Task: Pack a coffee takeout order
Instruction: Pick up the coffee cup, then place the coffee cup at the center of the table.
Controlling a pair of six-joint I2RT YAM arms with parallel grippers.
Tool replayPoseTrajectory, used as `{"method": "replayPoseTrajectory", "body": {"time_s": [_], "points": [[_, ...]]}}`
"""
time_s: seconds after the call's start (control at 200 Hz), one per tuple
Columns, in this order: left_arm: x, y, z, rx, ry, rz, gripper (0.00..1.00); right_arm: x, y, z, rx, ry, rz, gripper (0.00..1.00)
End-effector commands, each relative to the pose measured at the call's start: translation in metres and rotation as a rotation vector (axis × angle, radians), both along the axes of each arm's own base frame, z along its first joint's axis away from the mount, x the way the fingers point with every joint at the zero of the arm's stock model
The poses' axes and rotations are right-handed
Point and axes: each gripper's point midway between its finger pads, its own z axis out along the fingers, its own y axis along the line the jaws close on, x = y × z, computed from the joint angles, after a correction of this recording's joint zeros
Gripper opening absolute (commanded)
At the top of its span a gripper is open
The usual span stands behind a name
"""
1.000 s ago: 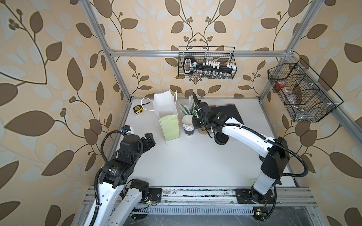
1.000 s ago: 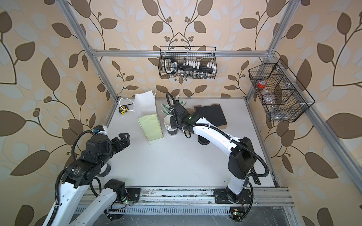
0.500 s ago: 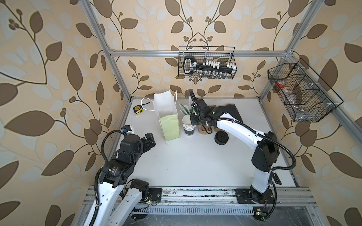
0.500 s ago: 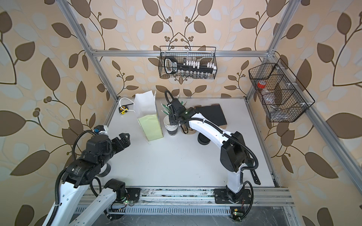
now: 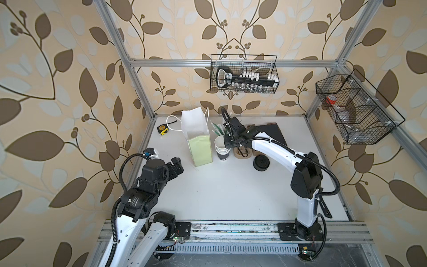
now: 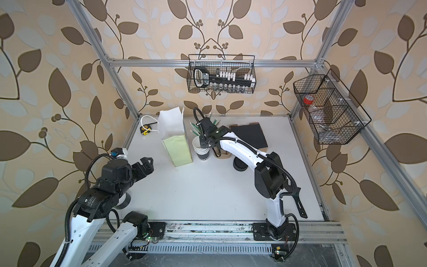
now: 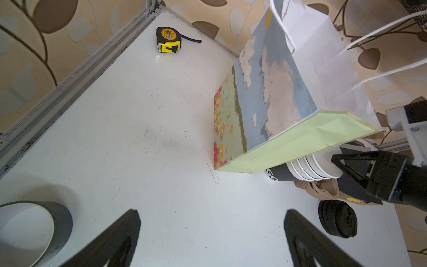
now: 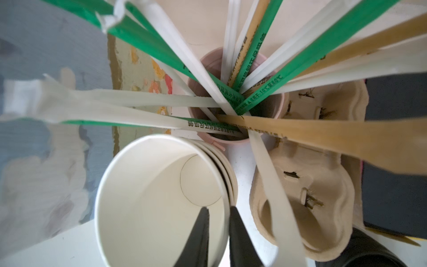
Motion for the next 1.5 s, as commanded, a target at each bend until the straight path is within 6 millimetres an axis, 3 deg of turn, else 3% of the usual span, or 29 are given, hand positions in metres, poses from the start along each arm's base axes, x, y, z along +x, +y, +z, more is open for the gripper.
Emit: {"method": "replayPoseTrajectory", "body": {"time_s": [0.0, 0.175, 0.43, 0.74, 0.895, 1.0, 1.12, 1.22, 1.395, 1.495], "points": [[0.001, -0.001, 0.005, 0.015, -0.011, -0.015, 0.99, 0.004, 0.002, 0.008, 0.004, -0.006, -0.006, 0.12], [0.001, -0.001, 0.004, 0.02, -0.009, -0.012, 0.99, 0.003, 0.002, 0.018, 0.018, -0.017, -0.011, 0.0], [0.002, 0.0, 0.003, 0.027, 0.003, -0.01, 0.99, 0.0, 0.001, 0.036, 0.041, -0.026, 0.0, 0.0], [0.003, 0.001, 0.002, 0.034, 0.008, -0.004, 0.99, -0.01, 0.0, 0.099, 0.129, -0.083, 0.042, 0.0], [0.002, 0.002, 0.001, 0.038, 0.013, -0.001, 0.99, -0.025, -0.015, 0.137, 0.125, -0.16, 0.029, 0.0], [0.001, 0.002, 0.001, 0.037, 0.011, 0.0, 0.99, -0.046, -0.032, 0.158, 0.129, -0.199, 0.031, 0.0], [-0.001, 0.003, 0.002, 0.033, 0.004, 0.0, 0.99, -0.079, -0.055, 0.153, 0.103, -0.203, 0.036, 0.0], [-0.001, 0.002, 0.003, 0.027, -0.005, 0.002, 0.99, -0.11, -0.072, 0.13, 0.07, -0.187, 0.037, 0.0], [0.001, -0.003, 0.001, 0.011, 0.004, -0.022, 0.99, -0.156, -0.092, 0.071, 0.068, -0.114, 0.036, 0.0], [0.001, -0.005, 0.001, 0.005, 0.009, -0.03, 0.99, -0.168, -0.098, 0.033, 0.049, -0.063, 0.031, 0.0]]}}
